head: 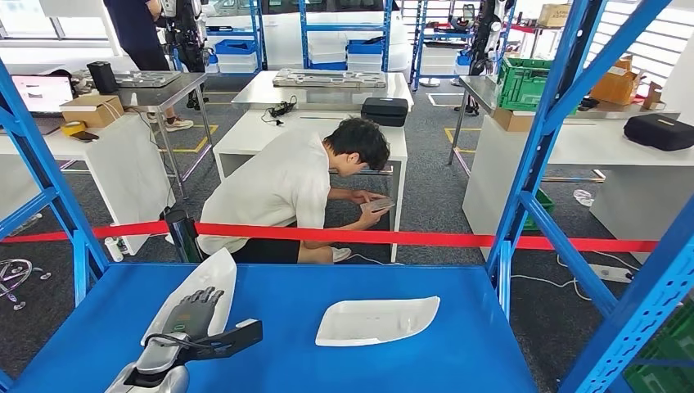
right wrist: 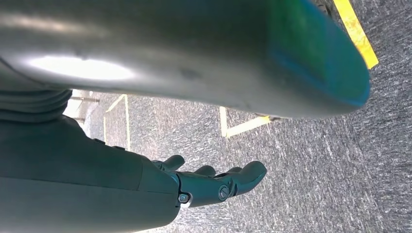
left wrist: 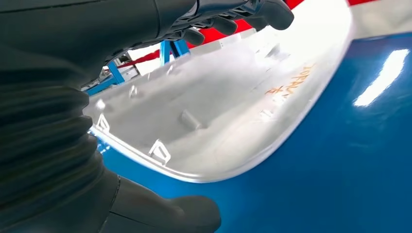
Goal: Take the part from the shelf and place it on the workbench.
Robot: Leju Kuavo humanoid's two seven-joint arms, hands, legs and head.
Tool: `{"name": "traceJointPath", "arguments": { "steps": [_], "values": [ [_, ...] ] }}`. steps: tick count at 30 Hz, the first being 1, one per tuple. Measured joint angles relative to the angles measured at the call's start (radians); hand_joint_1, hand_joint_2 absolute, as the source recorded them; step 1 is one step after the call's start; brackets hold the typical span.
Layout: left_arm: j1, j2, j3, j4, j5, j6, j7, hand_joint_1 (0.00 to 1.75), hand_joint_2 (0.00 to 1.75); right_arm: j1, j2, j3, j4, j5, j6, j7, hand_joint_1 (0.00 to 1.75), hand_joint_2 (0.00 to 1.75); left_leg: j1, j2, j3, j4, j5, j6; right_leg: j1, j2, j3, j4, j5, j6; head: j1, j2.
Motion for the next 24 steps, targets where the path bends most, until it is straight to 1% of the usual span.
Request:
{"name": "traceJointPath", "arguments": {
  "steps": [7,9,11,13,14,24],
  "values": [
    [0.000,0.002,-0.010,0.012,-0.035,-0.007,0.042,0.01,1.75,0.000,0.000,0.000,0.000,0.001,-0.002,0.000,0.00,0.00,0.000,0.000,0.000,0.000,0.000,0.000,0.000,0.000,0.000,0.000,0.000,0.000,0.000,0.000],
    [0.000,0.003,-0.012,0.016,-0.043,-0.007,0.054,0.22,1.75,0.000,0.000,0.000,0.000,0.003,-0.003,0.000,0.00,0.00,0.000,0.000,0.000,0.000,0.000,0.000,0.000,0.000,0.000,0.000,0.000,0.000,0.000,0.000],
    [0.000,0.004,-0.016,0.020,-0.052,-0.007,0.065,1.03,1.75,0.000,0.000,-0.001,0.000,0.006,-0.003,0.000,0.00,0.00,0.000,0.000,0.000,0.000,0.000,0.000,0.000,0.000,0.000,0.000,0.000,0.000,0.000,0.000],
    [0.000,0.006,-0.022,0.024,-0.060,-0.007,0.074,1.70,1.75,0.000,0.000,-0.001,0.000,0.011,-0.003,0.000,0.00,0.00,0.000,0.000,0.000,0.000,0.000,0.000,0.000,0.000,0.000,0.000,0.000,0.000,0.000,0.000],
    [0.001,0.007,-0.025,0.026,-0.064,-0.007,0.077,1.75,1.75,0.000,0.000,-0.001,0.000,0.012,-0.003,0.000,0.00,0.00,0.000,0.000,0.000,0.000,0.000,0.000,0.000,0.000,0.000,0.000,0.000,0.000,0.000,0.000],
    [0.020,0.018,-0.029,0.032,-0.088,-0.004,0.088,1.75,1.75,0.000,0.000,-0.001,0.000,0.027,-0.002,0.000,0.00,0.00,0.000,0.000,0.000,0.000,0.000,0.000,0.000,0.000,0.001,0.000,0.000,0.000,0.000,0.000]
  ]
}}
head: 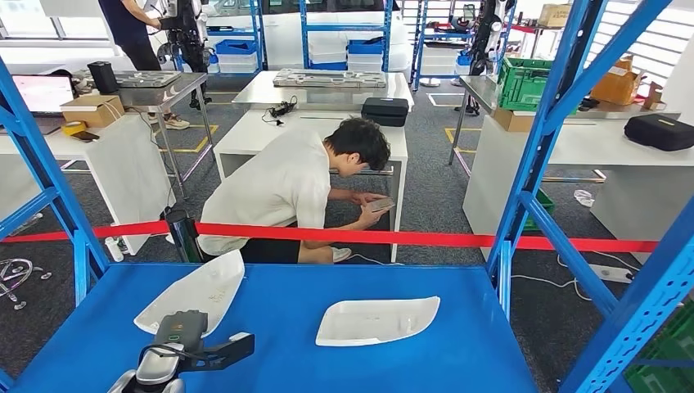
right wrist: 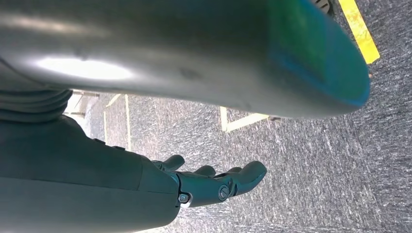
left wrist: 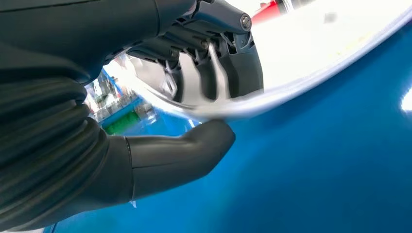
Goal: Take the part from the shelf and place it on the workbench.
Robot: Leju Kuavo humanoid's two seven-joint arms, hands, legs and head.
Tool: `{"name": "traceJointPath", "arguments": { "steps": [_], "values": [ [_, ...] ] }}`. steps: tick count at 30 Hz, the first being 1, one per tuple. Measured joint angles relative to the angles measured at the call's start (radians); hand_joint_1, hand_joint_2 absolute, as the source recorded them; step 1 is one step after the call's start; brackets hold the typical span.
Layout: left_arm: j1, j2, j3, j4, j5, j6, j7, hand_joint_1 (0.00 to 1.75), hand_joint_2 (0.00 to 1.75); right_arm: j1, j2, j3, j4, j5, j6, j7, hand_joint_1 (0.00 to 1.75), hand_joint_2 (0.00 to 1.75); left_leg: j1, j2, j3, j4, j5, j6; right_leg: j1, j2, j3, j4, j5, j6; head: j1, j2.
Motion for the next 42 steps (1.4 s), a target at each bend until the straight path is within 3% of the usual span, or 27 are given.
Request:
{"name": "traceJointPath", "arguments": {
  "steps": [23,30,35,39,42],
  "values": [
    [0.000,0.003,-0.006,-0.005,-0.014,0.029,-0.020,1.75,1.75,0.000,0.000,-0.007,0.000,0.004,-0.006,0.000,0.00,0.00,0.000,0.001,0.004,0.000,0.000,0.000,0.000,0.000,0.003,0.000,0.000,0.000,0.000,0.000],
    [0.003,0.003,-0.006,-0.008,-0.009,0.085,-0.058,1.75,1.75,0.000,0.000,-0.014,0.000,0.004,-0.006,0.000,0.00,0.00,0.000,0.001,0.004,0.000,0.000,0.000,0.000,0.000,0.003,0.000,0.000,0.000,0.000,0.000],
    [0.016,0.002,-0.006,-0.016,-0.016,0.175,-0.080,1.75,1.75,0.000,0.000,-0.021,0.000,0.003,-0.006,0.000,0.00,0.00,0.000,0.001,0.004,0.000,0.000,0.000,0.000,0.000,0.003,0.000,0.000,0.000,0.000,0.000],
    [0.029,-0.011,0.013,-0.026,0.085,0.244,-0.123,1.75,1.75,0.000,0.000,-0.026,0.000,0.002,-0.008,0.000,0.00,0.00,0.000,0.001,0.004,0.000,0.000,0.000,0.000,0.000,0.003,0.000,0.000,0.000,0.000,0.000],
    [0.042,-0.028,0.067,-0.050,0.230,0.249,-0.211,1.75,1.75,0.000,0.000,-0.027,0.000,0.004,-0.010,0.000,0.00,0.00,0.000,0.001,0.004,0.000,0.000,0.000,0.000,0.000,0.003,0.000,0.000,0.000,0.000,0.000]
  ]
}}
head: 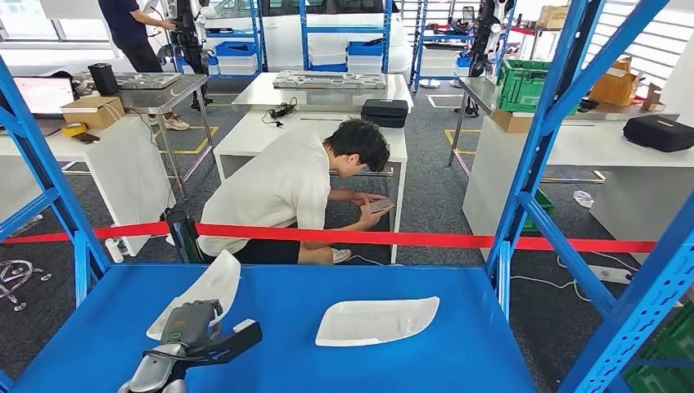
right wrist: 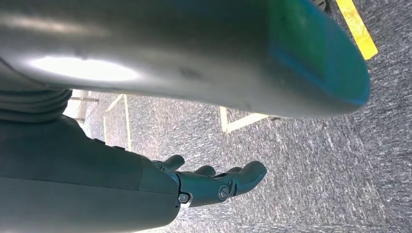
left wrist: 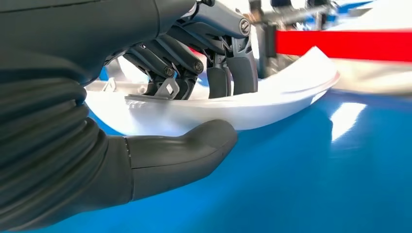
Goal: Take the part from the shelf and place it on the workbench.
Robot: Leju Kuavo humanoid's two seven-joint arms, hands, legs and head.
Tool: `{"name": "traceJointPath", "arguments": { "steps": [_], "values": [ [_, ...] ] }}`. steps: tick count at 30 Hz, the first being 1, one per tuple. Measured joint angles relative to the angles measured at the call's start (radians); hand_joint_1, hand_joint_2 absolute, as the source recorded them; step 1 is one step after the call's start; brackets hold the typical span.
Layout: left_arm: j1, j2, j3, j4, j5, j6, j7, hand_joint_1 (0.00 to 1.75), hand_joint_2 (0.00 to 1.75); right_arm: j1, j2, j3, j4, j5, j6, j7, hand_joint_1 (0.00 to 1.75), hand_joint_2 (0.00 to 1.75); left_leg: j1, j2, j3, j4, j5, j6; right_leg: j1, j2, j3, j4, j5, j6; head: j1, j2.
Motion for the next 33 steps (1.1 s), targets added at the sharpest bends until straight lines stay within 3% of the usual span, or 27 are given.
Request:
{"name": "traceJointPath", "arguments": {
  "steps": [5,12,15,26,33],
  "values": [
    [0.046,-0.039,0.143,-0.109,0.315,-0.088,-0.180,1.75,1.75,0.000,0.000,-0.004,0.000,0.003,-0.004,0.000,0.00,0.00,0.000,0.000,0.000,0.000,0.000,0.000,0.000,0.000,0.000,0.000,0.000,0.000,0.000,0.000],
    [0.128,-0.083,0.252,-0.323,0.621,-0.251,-0.238,1.75,1.75,0.001,0.000,-0.012,0.000,0.004,-0.006,0.000,0.00,0.00,0.000,0.001,0.000,0.000,0.000,0.000,0.000,0.000,-0.001,0.000,0.000,0.000,0.000,0.000],
    [0.184,-0.102,0.262,-0.485,0.804,-0.302,-0.210,1.75,1.75,0.001,0.000,-0.020,0.000,0.003,-0.008,0.000,0.00,0.00,0.000,0.000,0.000,0.000,-0.001,0.000,0.000,0.000,-0.001,0.000,0.000,0.000,0.000,0.000],
    [0.301,-0.134,0.257,-0.838,1.045,-0.340,-0.170,1.75,1.75,0.001,0.002,-0.040,0.000,0.002,-0.013,0.000,0.00,0.00,-0.001,0.000,0.000,0.001,-0.001,0.000,0.000,0.000,0.000,-0.001,-0.001,0.000,0.000,0.000],
    [0.350,-0.141,0.248,-0.961,1.375,-0.521,-0.092,1.75,1.75,0.000,0.010,-0.056,0.000,0.003,-0.014,0.000,0.00,0.00,-0.009,0.000,0.000,0.005,-0.011,0.013,-0.012,0.000,0.003,-0.004,-0.005,0.014,-0.001,0.000]
  ]
}}
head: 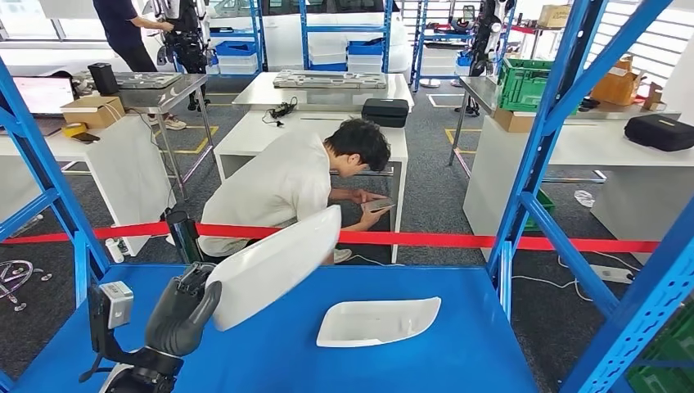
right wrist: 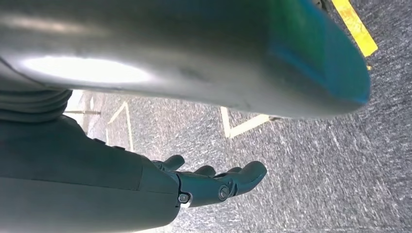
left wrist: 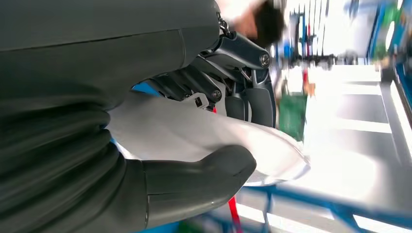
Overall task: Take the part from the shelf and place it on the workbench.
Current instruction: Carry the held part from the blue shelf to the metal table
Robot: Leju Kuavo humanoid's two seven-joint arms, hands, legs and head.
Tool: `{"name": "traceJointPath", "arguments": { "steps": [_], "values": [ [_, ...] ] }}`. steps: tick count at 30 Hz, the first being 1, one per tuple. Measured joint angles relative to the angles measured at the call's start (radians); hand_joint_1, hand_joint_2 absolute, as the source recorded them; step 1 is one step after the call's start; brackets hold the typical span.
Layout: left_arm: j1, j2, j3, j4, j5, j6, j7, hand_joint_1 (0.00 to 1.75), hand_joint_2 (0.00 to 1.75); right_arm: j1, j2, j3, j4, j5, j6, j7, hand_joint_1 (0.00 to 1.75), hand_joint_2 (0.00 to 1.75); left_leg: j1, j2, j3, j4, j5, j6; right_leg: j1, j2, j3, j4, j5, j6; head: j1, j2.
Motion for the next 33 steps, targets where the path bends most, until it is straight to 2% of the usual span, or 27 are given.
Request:
{"name": "traceJointPath", "arguments": {
  "steps": [2,3,4,5,7,8,9,10,11,13,14,16,18,19,20,22,23,24,25,26,28,29,30,32,33],
  "values": [
    [0.008,-0.001,-0.007,-0.018,0.044,-0.024,0.016,1.75,1.75,-0.001,0.002,-0.004,0.000,0.000,0.000,0.000,0.00,0.00,0.001,0.001,0.005,-0.007,0.001,0.006,-0.001,0.000,0.004,0.000,-0.004,0.007,0.000,0.000],
    [0.010,-0.002,-0.009,-0.026,0.055,-0.029,0.020,1.75,1.75,-0.002,0.002,-0.005,0.000,0.001,0.000,0.000,0.00,0.00,0.004,0.003,0.010,-0.013,0.003,0.009,0.000,0.000,0.002,0.012,-0.014,0.009,0.000,0.000],
    [0.012,-0.004,-0.012,-0.031,0.072,-0.036,0.028,1.75,1.75,-0.002,0.002,-0.006,-0.001,0.001,0.000,0.000,0.00,0.00,0.007,0.004,0.014,-0.018,0.006,0.011,0.001,0.000,-0.011,0.045,-0.036,0.011,0.001,0.000],
    [0.016,-0.006,-0.014,-0.035,0.103,-0.049,0.043,1.75,1.75,-0.002,0.002,-0.007,-0.001,0.001,0.001,0.000,0.00,0.00,0.009,0.006,0.017,-0.021,0.007,0.014,0.001,0.000,-0.037,0.100,-0.066,0.012,0.003,0.000],
    [0.034,-0.014,-0.021,-0.037,0.196,-0.086,0.083,1.75,1.75,-0.002,0.003,-0.010,-0.001,0.000,0.001,0.000,0.00,0.00,0.008,0.008,0.017,-0.019,0.006,0.016,0.001,0.000,-0.111,0.238,-0.124,0.014,0.006,0.000],
    [0.049,-0.019,-0.028,-0.037,0.234,-0.100,0.098,1.75,1.75,-0.002,0.003,-0.013,-0.001,0.000,0.001,0.000,0.00,0.00,0.008,0.008,0.016,-0.017,0.005,0.017,0.001,0.000,-0.139,0.282,-0.130,0.014,0.007,0.000],
    [0.065,-0.023,-0.037,-0.037,0.256,-0.108,0.105,1.75,1.75,-0.001,0.003,-0.017,-0.001,-0.001,0.001,0.000,0.00,0.00,0.008,0.007,0.014,-0.014,0.004,0.017,0.001,0.000,-0.151,0.292,-0.117,0.013,0.008,0.000],
    [0.080,-0.026,-0.048,-0.037,0.262,-0.110,0.105,1.75,1.75,-0.001,0.003,-0.020,-0.001,-0.002,0.000,0.000,0.00,0.00,0.008,0.007,0.013,-0.011,0.003,0.016,0.001,0.000,-0.143,0.262,-0.085,0.011,0.009,0.000],
    [0.092,-0.028,-0.058,-0.038,0.259,-0.109,0.102,1.75,1.75,-0.001,0.003,-0.022,-0.001,-0.002,0.000,0.000,0.00,0.00,0.008,0.007,0.012,-0.007,0.002,0.014,0.001,0.000,-0.117,0.198,-0.045,0.008,0.009,0.000],
    [0.107,-0.031,-0.074,-0.038,0.246,-0.106,0.094,1.75,1.75,-0.003,0.003,-0.024,-0.001,-0.002,-0.001,0.000,0.00,0.00,0.007,0.005,0.008,0.001,0.001,0.006,0.004,0.000,-0.066,0.085,0.014,0.000,0.010,0.000],
    [0.111,-0.032,-0.080,-0.038,0.238,-0.104,0.089,1.75,1.75,-0.004,0.003,-0.025,-0.001,-0.002,-0.002,0.000,0.00,0.00,0.006,0.004,0.006,0.005,0.002,0.000,0.006,0.000,-0.054,0.055,0.026,-0.005,0.010,0.000],
    [0.118,-0.031,-0.089,-0.040,0.221,-0.100,0.075,1.75,1.75,-0.005,0.004,-0.027,-0.001,-0.001,-0.005,0.000,0.00,0.00,0.004,0.002,0.002,0.006,0.008,-0.015,0.010,0.001,-0.058,0.049,0.035,-0.016,0.009,0.000],
    [0.131,-0.028,-0.093,-0.045,0.220,-0.100,0.063,1.75,1.75,-0.005,0.006,-0.030,-0.001,0.001,-0.007,0.000,0.00,0.00,0.005,0.003,-0.007,0.010,0.004,-0.031,0.005,0.000,-0.066,0.044,0.045,-0.029,0.008,0.000],
    [0.138,-0.026,-0.093,-0.050,0.228,-0.102,0.062,1.75,1.75,-0.005,0.007,-0.032,-0.001,0.003,-0.007,0.000,0.00,0.00,0.007,0.003,-0.018,0.029,-0.019,-0.039,0.003,-0.001,-0.072,0.042,0.053,-0.036,0.006,0.000],
    [0.146,-0.024,-0.093,-0.054,0.240,-0.106,0.066,1.75,1.75,-0.004,0.008,-0.033,-0.001,0.005,-0.007,0.000,0.00,0.00,0.009,0.004,-0.034,0.069,-0.055,-0.046,0.001,-0.002,-0.079,0.040,0.060,-0.042,0.004,0.000],
    [0.161,-0.021,-0.093,-0.063,0.267,-0.116,0.077,1.75,1.75,-0.004,0.008,-0.034,-0.001,0.009,-0.007,0.000,0.00,0.00,0.015,0.006,-0.072,0.194,-0.143,-0.058,0.001,-0.003,-0.098,0.041,0.074,-0.046,-0.001,0.000],
    [0.168,-0.020,-0.093,-0.065,0.275,-0.120,0.082,1.75,1.75,-0.004,0.008,-0.035,-0.001,0.010,-0.007,0.000,0.00,0.00,0.018,0.006,-0.084,0.248,-0.170,-0.063,0.001,-0.004,-0.108,0.042,0.081,-0.045,-0.002,0.000],
    [0.175,-0.020,-0.093,-0.067,0.279,-0.122,0.086,1.75,1.75,-0.004,0.008,-0.036,-0.001,0.010,-0.007,0.000,0.00,0.00,0.020,0.007,-0.082,0.275,-0.177,-0.065,0.001,-0.004,-0.117,0.044,0.087,-0.043,-0.003,0.000],
    [0.180,-0.019,-0.093,-0.069,0.281,-0.123,0.088,1.75,1.75,-0.004,0.008,-0.037,-0.001,0.010,-0.007,0.000,0.00,0.00,0.023,0.008,-0.061,0.263,-0.167,-0.067,0.001,-0.005,-0.127,0.046,0.093,-0.041,-0.004,0.000],
    [0.183,-0.019,-0.093,-0.071,0.281,-0.124,0.089,1.75,1.75,-0.004,0.008,-0.038,-0.001,0.011,-0.007,0.000,0.00,0.00,0.025,0.008,-0.020,0.213,-0.144,-0.067,0.000,-0.005,-0.136,0.049,0.098,-0.038,-0.005,0.000],
    [0.184,-0.019,-0.093,-0.076,0.281,-0.124,0.091,1.75,1.75,-0.005,0.008,-0.039,-0.001,0.012,-0.007,0.000,0.00,0.00,0.025,0.008,0.081,0.071,-0.112,-0.063,0.000,-0.005,-0.149,0.055,0.107,-0.029,-0.007,0.000],
    [0.186,-0.019,-0.094,-0.077,0.283,-0.125,0.092,1.75,1.75,-0.005,0.009,-0.040,-0.001,0.013,-0.007,0.000,0.00,0.00,0.023,0.006,0.112,0.023,-0.105,-0.058,0.000,-0.005,-0.152,0.056,0.112,-0.023,-0.007,0.000],
    [0.188,-0.018,-0.094,-0.078,0.285,-0.126,0.093,1.75,1.75,-0.005,0.009,-0.040,-0.001,0.014,-0.008,0.000,0.00,0.00,0.021,0.005,0.125,-0.002,-0.106,-0.051,-0.001,-0.004,-0.154,0.056,0.118,-0.016,-0.008,0.000],
    [0.196,-0.017,-0.094,-0.078,0.296,-0.132,0.106,1.75,1.75,-0.004,0.009,-0.041,-0.001,0.014,-0.009,0.000,0.00,0.00,0.017,0.004,0.115,-0.007,-0.096,-0.034,-0.001,-0.003,-0.155,0.052,0.130,-0.002,-0.006,0.000],
    [0.199,-0.017,-0.094,-0.077,0.306,-0.137,0.119,1.75,1.75,-0.003,0.009,-0.041,-0.001,0.015,-0.009,0.000,0.00,0.00,0.018,0.006,0.111,-0.010,-0.090,-0.024,-0.002,-0.002,-0.159,0.055,0.126,0.005,-0.005,0.000]
  ]
}}
